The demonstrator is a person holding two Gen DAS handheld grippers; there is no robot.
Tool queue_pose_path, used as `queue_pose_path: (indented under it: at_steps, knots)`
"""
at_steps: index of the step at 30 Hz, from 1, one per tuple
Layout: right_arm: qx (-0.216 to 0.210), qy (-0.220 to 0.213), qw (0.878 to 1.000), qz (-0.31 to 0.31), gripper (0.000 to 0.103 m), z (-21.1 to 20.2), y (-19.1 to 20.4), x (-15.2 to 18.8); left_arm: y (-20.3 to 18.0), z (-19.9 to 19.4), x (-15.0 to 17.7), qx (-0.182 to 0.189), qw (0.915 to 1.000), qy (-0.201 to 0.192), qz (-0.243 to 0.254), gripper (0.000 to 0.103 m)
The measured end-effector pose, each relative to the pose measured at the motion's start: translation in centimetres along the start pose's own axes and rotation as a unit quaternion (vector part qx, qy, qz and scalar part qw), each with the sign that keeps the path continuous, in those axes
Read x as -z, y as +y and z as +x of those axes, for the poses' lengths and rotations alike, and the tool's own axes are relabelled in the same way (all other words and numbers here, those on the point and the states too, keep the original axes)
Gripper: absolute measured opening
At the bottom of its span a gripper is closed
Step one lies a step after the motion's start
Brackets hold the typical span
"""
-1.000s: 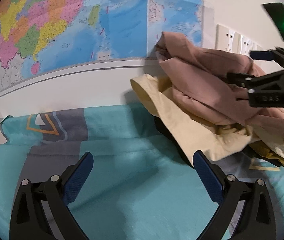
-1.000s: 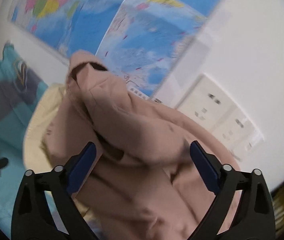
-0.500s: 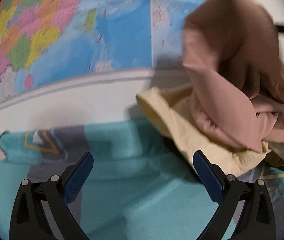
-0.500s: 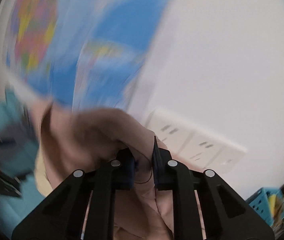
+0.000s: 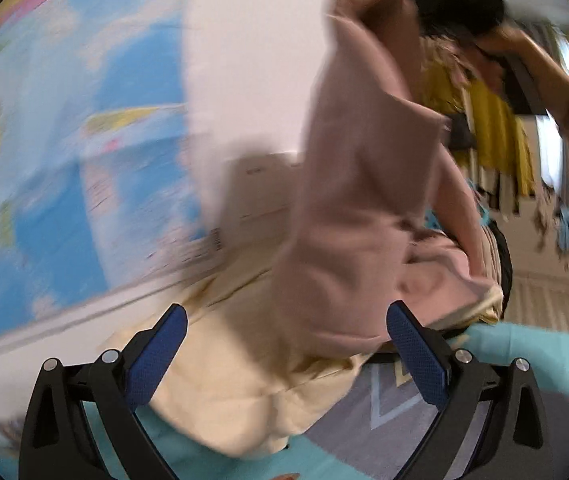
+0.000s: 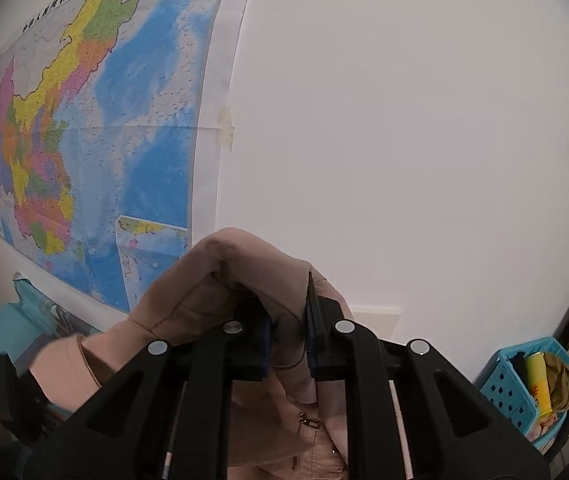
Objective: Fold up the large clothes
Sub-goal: 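Grasp the pink jacket with the left gripper while the right gripper lifts it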
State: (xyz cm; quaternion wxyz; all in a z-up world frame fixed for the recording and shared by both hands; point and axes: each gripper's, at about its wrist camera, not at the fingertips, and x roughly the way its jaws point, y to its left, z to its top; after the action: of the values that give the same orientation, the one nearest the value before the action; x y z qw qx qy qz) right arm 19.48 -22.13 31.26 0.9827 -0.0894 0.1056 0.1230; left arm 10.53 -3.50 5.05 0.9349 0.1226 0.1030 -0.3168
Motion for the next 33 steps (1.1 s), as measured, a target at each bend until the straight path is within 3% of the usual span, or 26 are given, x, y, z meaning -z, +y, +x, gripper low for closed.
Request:
queue_pose_path:
  at_steps: [2, 5, 7, 8, 9, 11, 14, 18, 24, 29, 33]
  knots:
    - [-0.005, 0.001, 1.0, -0.001, 0.013, -0.2, -0.2, 0.4, -1.2, 1.3, -0.1, 0.014, 0.9996, 0.008, 0.024, 0.097]
    - [-0.008, 0.002, 1.0, -0.005, 0.013, -0.5, -0.1, 0.8, -2.1, 4.6, -0.4, -0.018, 0.9975, 0.029, 0.062, 0.096]
    - [-0.008, 0.001, 1.0, -0.004, 0.013, -1.1, -0.4, 0.9, -1.3, 6.3, -0.2, -0.022, 0.9969, 0.043, 0.062, 0.054]
    - [-0.005, 0.0, 1.0, -0.004, 0.013, -1.5, -0.6, 1.0, -0.7, 7.3, -0.5, -0.025, 0.9967, 0.055, 0.053, 0.01]
    - [-0.002, -0.001, 1.0, -0.003, 0.013, -2.0, -0.9, 1.0, -0.3, 7.9, -1.0, -0.028, 0.9969, 0.063, 0.038, 0.009]
    - [0.013, -0.006, 1.0, -0.002, 0.013, -3.6, -1.4, 0.8, 0.8, 7.1, -2.2, -0.025, 0.9988, 0.042, 0.005, 0.009]
    - [0.027, -0.034, 0.999, 0.009, 0.013, -7.8, -2.5, 0.1, 2.3, 3.3, -5.1, -0.017, 0.9991, -0.015, -0.035, 0.008]
    - [0.04, -0.095, 0.995, -0.003, 0.013, -16.3, -2.2, -2.0, 3.7, -4.1, -10.5, 0.018, 0.9926, -0.1, -0.067, 0.008]
    - [0.037, -0.161, 0.986, -0.028, 0.013, -26.5, 0.1, -4.3, 4.1, -16.1, -16.4, -0.002, 0.9794, -0.186, -0.079, 0.009]
    - [-0.018, -0.172, 0.985, -0.028, 0.013, -31.4, 2.6, -3.3, 4.2, -25.6, -17.8, -0.062, 0.9736, -0.208, -0.069, 0.009]
    - [-0.108, -0.16, 0.981, -0.002, 0.013, -33.4, 4.7, -0.6, 2.4, -33.6, -16.5, -0.123, 0.9719, -0.195, -0.046, 0.009]
